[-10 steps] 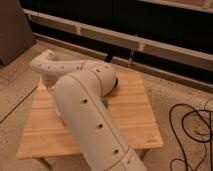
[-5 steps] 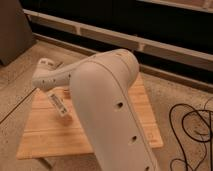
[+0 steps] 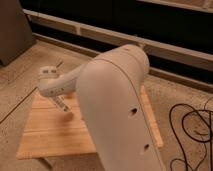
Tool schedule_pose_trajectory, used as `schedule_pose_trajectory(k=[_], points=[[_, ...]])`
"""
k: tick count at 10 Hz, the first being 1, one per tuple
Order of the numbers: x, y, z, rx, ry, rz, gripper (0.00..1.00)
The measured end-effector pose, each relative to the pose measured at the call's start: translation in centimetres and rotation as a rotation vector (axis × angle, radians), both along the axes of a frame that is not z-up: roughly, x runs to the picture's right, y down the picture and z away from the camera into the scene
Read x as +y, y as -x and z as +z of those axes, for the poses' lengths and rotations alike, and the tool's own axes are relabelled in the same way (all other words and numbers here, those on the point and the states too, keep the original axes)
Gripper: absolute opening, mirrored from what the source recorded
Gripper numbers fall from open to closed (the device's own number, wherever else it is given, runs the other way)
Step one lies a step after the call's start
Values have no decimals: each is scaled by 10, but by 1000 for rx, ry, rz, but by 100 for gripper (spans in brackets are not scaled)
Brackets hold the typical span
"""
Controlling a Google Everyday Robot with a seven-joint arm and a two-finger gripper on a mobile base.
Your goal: Stand the bottle upright
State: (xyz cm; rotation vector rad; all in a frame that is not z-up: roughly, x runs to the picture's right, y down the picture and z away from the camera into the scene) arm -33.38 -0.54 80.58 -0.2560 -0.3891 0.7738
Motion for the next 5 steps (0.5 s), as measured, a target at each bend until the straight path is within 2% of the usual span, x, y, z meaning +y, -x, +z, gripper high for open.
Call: schedule_pose_trajectory(k=[1,4,5], points=[[-1,1,0,-3,-4,-1,0],[-19,19,-12,-95,-57,-8,0],[-43,42,-34,-286,-133,-18,0]])
